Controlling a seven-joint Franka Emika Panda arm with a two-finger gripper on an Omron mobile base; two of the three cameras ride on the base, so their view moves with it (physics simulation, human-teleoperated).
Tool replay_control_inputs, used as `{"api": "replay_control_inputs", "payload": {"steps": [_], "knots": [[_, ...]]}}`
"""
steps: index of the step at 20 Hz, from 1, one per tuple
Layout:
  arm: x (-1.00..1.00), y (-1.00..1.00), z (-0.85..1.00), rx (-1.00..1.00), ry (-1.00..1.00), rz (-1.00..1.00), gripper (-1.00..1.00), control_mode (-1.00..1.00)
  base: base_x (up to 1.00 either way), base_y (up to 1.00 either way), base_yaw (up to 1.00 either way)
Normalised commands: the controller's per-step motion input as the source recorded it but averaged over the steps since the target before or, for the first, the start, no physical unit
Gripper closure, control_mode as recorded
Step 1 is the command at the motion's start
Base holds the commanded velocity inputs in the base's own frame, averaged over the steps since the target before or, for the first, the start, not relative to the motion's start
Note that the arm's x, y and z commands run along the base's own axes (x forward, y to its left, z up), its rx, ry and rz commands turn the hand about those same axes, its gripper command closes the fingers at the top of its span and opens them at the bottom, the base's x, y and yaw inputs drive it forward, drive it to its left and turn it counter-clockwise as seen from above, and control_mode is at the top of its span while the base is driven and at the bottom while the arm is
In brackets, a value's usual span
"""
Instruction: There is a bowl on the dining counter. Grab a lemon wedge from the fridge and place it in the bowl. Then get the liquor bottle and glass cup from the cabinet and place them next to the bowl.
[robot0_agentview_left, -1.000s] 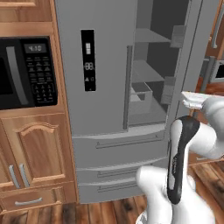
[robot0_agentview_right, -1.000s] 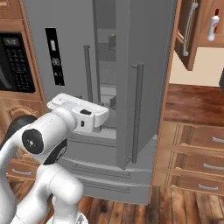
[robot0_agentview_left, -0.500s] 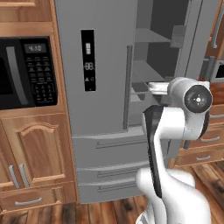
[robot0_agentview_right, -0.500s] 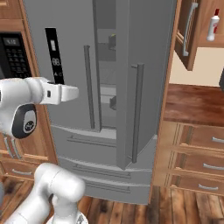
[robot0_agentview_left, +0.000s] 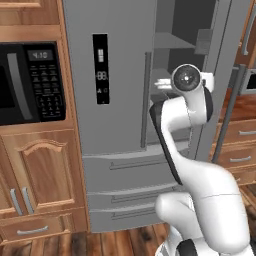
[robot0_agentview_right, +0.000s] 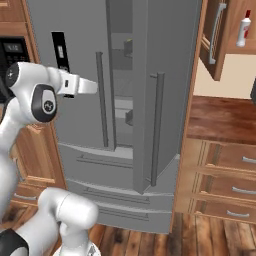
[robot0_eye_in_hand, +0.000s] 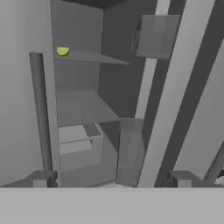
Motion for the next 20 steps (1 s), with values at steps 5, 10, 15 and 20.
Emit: {"api": "replay_control_inputs", "payload": {"steps": [5, 10, 15, 20], "knots": [[0.68, -0.34, -0.05, 0.00, 0.01, -0.12, -1.00, -1.00, 0.00, 0.00, 0.00], [0.38, -0.43, -0.19, -0.02, 0.00, -0.16, -1.00, -1.00, 0.00, 0.00, 0.00], [0.22, -0.27, -0.24, -0.02, 0.00, -0.16, -1.00, -1.00, 0.00, 0.00, 0.00], [0.03, -0.35, -0.14, -0.03, 0.00, -0.19, -1.00, -1.00, 0.00, 0.00, 0.00]]}}
